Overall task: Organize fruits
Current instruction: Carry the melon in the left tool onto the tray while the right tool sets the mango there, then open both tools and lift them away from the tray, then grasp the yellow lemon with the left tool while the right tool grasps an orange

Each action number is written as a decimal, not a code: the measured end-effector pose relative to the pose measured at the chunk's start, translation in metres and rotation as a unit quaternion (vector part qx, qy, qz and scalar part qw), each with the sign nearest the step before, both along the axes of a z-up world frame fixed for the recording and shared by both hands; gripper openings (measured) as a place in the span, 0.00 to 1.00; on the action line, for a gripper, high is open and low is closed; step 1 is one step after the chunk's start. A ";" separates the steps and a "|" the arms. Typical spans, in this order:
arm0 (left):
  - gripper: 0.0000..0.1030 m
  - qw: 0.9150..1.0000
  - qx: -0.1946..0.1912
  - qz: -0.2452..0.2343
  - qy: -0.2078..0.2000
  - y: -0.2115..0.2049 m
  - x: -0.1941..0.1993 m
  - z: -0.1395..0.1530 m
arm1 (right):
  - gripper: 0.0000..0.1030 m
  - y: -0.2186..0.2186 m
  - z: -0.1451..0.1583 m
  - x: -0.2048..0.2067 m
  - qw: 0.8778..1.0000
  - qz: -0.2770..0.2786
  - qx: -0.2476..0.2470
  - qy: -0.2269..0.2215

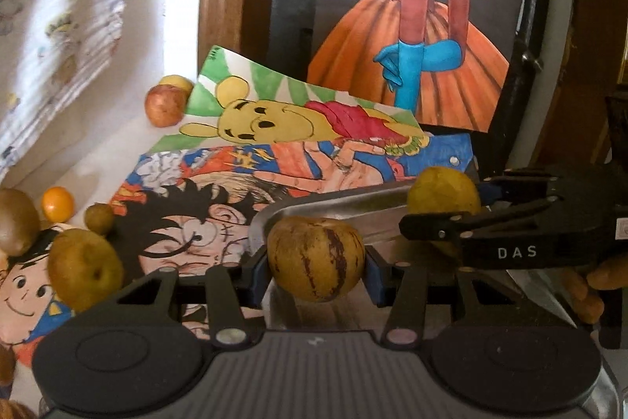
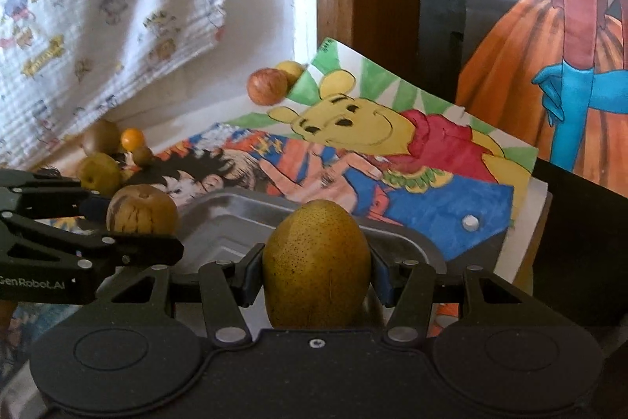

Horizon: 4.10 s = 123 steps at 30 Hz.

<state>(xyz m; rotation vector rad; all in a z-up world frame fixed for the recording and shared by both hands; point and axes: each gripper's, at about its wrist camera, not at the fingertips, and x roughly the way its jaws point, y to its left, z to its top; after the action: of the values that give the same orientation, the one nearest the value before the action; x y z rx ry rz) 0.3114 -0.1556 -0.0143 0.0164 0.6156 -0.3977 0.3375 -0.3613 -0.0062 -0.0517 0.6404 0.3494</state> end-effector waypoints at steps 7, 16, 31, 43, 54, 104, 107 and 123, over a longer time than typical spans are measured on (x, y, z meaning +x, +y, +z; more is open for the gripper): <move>0.52 1.000 0.027 -0.005 -0.002 -0.008 0.002 -0.007 | 0.55 -0.005 -0.004 0.002 1.000 -0.001 0.010 0.007; 0.65 0.999 0.032 -0.004 -0.006 -0.008 -0.004 -0.003 | 0.63 -0.008 -0.001 -0.003 1.000 -0.007 0.029 -0.004; 0.97 0.997 -0.015 0.069 -0.030 0.038 -0.062 0.032 | 0.85 -0.007 0.038 -0.061 0.996 -0.034 0.069 -0.042; 1.00 0.990 -0.028 0.134 -0.044 0.078 -0.148 0.059 | 0.99 0.018 0.076 -0.161 0.993 -0.022 0.094 -0.068; 1.00 0.989 -0.019 0.145 -0.027 0.107 -0.213 0.067 | 0.99 0.053 0.092 -0.243 0.995 -0.007 0.089 -0.044; 1.00 0.974 0.062 0.215 0.032 0.261 -0.144 0.009 | 0.99 0.238 0.036 -0.160 0.992 0.122 -0.017 0.015; 1.00 0.977 0.084 0.195 0.017 0.258 -0.128 0.002 | 0.98 0.242 0.026 -0.146 0.991 0.133 -0.021 0.016; 1.00 0.981 0.121 0.149 -0.003 0.251 -0.088 -0.016 | 0.69 0.258 0.007 -0.117 0.984 0.173 -0.050 0.015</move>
<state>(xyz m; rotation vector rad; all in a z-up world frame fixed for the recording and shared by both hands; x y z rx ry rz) 0.2232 0.0956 -0.0306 0.1567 0.6471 -0.0307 0.2203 -0.1035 0.0005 -0.2558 0.6783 0.6549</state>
